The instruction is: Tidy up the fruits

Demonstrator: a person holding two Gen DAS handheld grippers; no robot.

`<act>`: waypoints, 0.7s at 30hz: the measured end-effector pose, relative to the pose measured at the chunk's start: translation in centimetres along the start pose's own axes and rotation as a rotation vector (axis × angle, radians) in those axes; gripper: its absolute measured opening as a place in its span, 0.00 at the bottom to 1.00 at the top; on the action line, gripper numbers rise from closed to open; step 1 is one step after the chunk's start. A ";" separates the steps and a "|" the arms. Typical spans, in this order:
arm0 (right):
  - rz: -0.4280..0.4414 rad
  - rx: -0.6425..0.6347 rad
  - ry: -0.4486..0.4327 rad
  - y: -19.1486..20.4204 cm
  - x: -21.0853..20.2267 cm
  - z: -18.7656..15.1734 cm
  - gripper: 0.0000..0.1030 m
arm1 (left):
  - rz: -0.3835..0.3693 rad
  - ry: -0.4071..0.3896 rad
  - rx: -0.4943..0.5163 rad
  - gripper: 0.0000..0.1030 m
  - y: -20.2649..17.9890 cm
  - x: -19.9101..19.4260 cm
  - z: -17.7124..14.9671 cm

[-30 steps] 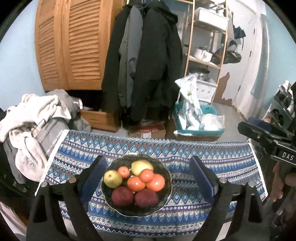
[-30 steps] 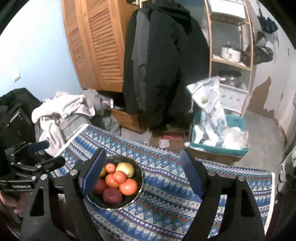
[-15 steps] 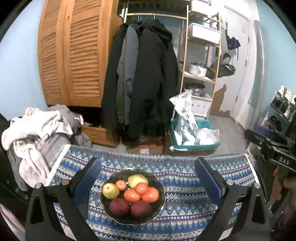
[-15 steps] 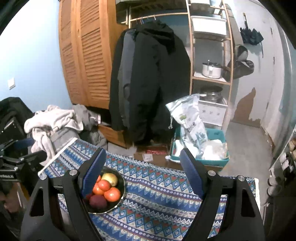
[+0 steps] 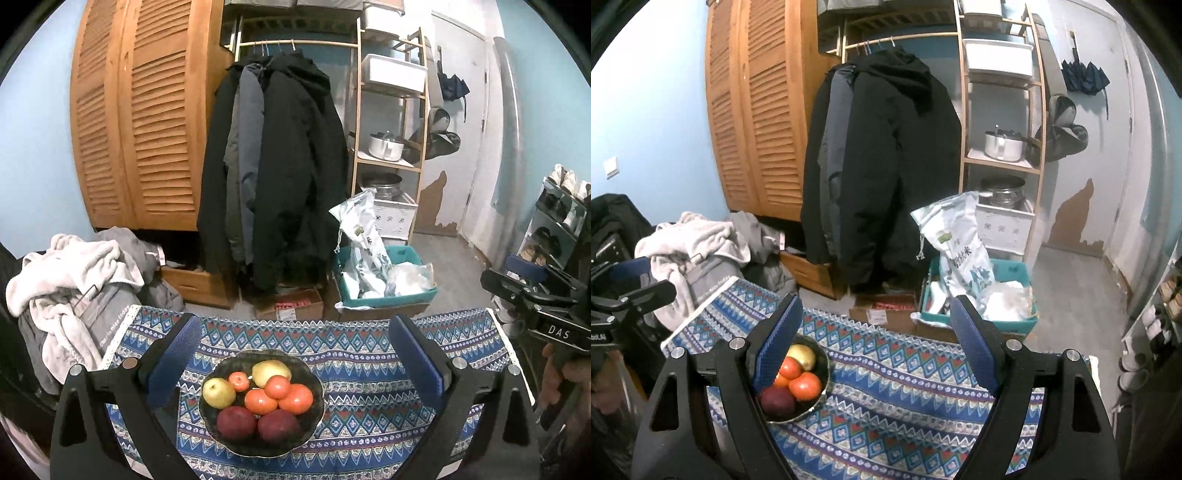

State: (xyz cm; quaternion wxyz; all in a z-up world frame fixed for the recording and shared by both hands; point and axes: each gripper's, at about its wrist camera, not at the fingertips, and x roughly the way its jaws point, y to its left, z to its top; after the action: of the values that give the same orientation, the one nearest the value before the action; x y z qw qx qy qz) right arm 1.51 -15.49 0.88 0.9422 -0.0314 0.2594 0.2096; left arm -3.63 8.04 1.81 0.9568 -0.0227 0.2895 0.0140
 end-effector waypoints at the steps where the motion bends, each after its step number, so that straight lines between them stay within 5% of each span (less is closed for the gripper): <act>1: -0.001 -0.001 0.003 0.0 0.1 -0.1 0.79 | 0.001 0.002 -0.002 0.99 0.0 0.0 0.0; 21: 0.001 0.000 0.014 0.1 0.3 -0.3 0.79 | 0.023 0.002 -0.002 0.99 -0.3 -0.1 0.2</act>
State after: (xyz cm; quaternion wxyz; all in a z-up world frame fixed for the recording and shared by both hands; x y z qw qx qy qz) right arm 1.54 -15.39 0.46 0.9404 -0.0326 0.2659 0.2096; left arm -3.55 7.72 2.02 0.9562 -0.0204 0.2908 0.0254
